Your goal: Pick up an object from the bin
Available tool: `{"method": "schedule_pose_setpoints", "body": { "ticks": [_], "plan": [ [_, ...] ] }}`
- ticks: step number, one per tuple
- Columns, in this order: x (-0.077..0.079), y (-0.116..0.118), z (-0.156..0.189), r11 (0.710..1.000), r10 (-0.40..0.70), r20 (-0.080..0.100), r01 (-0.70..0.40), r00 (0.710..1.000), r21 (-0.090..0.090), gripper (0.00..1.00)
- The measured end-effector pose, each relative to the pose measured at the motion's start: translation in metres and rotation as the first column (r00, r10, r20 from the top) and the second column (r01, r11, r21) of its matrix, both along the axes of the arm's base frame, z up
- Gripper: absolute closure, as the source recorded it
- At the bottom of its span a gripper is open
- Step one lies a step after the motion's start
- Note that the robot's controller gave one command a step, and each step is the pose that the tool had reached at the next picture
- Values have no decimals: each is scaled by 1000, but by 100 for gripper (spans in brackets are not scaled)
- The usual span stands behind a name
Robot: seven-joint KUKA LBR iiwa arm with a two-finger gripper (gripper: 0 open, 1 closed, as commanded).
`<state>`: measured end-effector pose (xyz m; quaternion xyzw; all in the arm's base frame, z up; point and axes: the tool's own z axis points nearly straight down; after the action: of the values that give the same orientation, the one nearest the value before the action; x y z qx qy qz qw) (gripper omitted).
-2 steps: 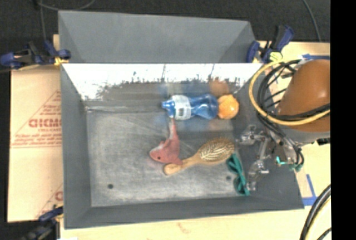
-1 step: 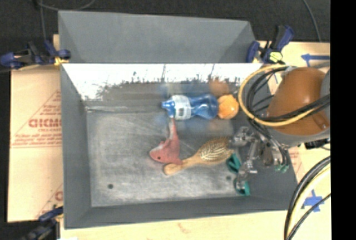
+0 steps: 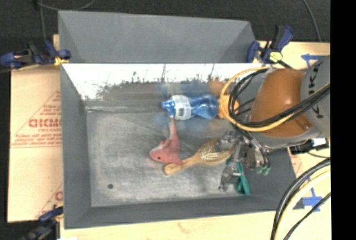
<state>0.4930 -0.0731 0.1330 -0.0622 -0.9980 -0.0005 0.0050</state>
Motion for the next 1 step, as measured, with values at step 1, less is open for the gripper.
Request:
{"method": "schedule_pose_setpoints", "body": {
  "ticks": [1],
  "plan": [
    [30,5,-12,1000,11,24,-11,1000,-4,0]
  ]
}}
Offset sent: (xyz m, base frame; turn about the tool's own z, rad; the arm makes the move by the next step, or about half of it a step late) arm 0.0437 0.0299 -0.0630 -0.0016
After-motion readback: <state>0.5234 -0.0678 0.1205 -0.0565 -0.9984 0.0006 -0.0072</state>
